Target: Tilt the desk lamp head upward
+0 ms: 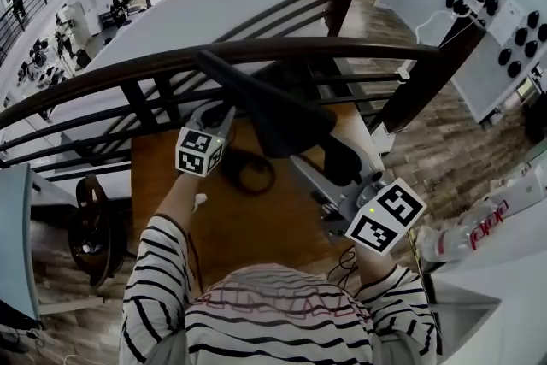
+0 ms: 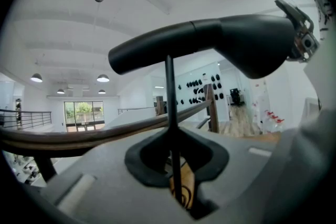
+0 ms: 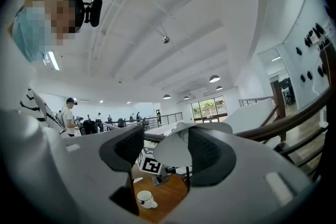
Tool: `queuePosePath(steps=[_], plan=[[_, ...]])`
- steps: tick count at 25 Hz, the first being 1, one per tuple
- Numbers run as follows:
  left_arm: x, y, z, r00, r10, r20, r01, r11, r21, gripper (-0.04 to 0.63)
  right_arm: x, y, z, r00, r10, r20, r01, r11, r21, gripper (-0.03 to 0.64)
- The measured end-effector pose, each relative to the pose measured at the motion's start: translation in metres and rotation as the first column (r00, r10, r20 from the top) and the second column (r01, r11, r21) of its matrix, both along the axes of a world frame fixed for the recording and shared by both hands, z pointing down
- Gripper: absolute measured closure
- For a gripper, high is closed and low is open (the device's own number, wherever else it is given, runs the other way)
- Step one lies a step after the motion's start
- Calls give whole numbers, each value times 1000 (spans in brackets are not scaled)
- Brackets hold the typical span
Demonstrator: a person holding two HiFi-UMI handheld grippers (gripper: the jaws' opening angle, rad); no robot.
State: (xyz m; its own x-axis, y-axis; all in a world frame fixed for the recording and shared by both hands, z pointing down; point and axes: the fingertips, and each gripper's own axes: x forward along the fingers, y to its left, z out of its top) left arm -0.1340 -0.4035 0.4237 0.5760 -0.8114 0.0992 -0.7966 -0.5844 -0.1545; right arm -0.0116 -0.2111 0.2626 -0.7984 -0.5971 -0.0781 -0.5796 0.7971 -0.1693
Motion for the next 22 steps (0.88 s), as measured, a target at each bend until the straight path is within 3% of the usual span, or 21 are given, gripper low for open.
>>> queuePosePath(steps=[22], plan=[[-2,-6,-1,1000,-1,-14,1,1000,-8,549,-16,-20,-56,1000,-8,-18,10,992,122,371]])
